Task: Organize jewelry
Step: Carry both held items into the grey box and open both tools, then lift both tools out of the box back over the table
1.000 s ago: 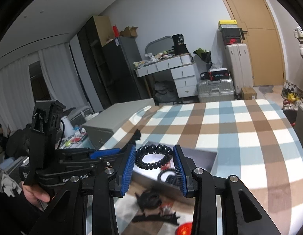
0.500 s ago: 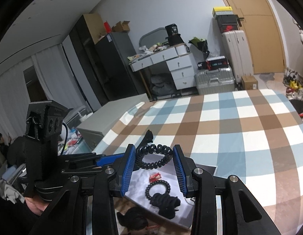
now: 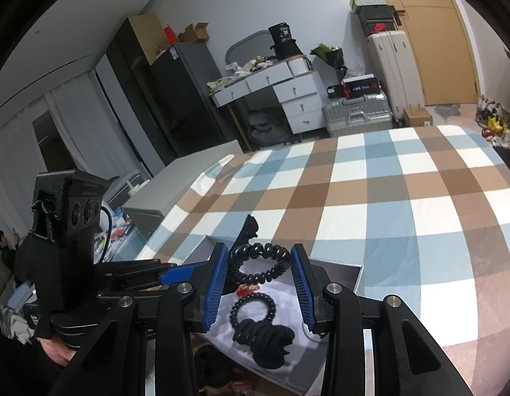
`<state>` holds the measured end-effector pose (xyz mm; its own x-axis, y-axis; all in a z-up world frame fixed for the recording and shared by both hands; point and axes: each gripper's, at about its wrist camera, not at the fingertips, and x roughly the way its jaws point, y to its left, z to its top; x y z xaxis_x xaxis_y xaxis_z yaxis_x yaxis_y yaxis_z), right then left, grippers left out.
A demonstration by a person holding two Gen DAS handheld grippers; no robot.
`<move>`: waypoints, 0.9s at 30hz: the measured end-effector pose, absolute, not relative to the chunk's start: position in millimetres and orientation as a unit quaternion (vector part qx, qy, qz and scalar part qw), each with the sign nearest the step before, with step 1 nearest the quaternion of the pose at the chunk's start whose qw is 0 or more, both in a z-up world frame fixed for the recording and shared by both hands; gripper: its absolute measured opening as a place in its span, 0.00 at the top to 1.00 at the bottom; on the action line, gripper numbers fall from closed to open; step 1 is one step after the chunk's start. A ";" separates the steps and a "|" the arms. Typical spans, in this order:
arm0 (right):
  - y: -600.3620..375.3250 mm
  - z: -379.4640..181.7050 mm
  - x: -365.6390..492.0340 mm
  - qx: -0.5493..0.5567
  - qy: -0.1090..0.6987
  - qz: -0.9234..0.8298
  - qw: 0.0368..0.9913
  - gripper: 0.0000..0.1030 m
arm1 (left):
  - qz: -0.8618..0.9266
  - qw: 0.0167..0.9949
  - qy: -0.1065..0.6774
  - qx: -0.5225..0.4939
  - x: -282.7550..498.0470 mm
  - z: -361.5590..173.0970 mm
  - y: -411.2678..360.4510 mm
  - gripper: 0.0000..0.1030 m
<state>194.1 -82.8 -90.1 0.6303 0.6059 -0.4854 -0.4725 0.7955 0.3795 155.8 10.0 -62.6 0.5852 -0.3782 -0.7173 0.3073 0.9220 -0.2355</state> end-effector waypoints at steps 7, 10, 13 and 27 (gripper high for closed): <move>-79.0 -93.2 198.5 0.106 0.321 0.303 0.891 0.60 | -0.215 0.880 0.418 -0.072 158.9 -65.3 15.4 0.81; -79.4 -94.7 200.1 0.112 0.326 0.304 0.888 0.57 | -0.219 0.878 0.418 -0.075 157.9 -65.0 16.7 0.81; -81.5 -95.0 200.4 0.119 0.327 0.301 0.888 0.56 | -0.230 0.875 0.420 -0.075 156.1 -63.9 17.2 0.74; -90.1 -70.2 173.9 0.123 0.292 0.286 0.904 0.23 | -0.193 0.895 0.393 -0.080 135.2 -48.7 38.5 0.51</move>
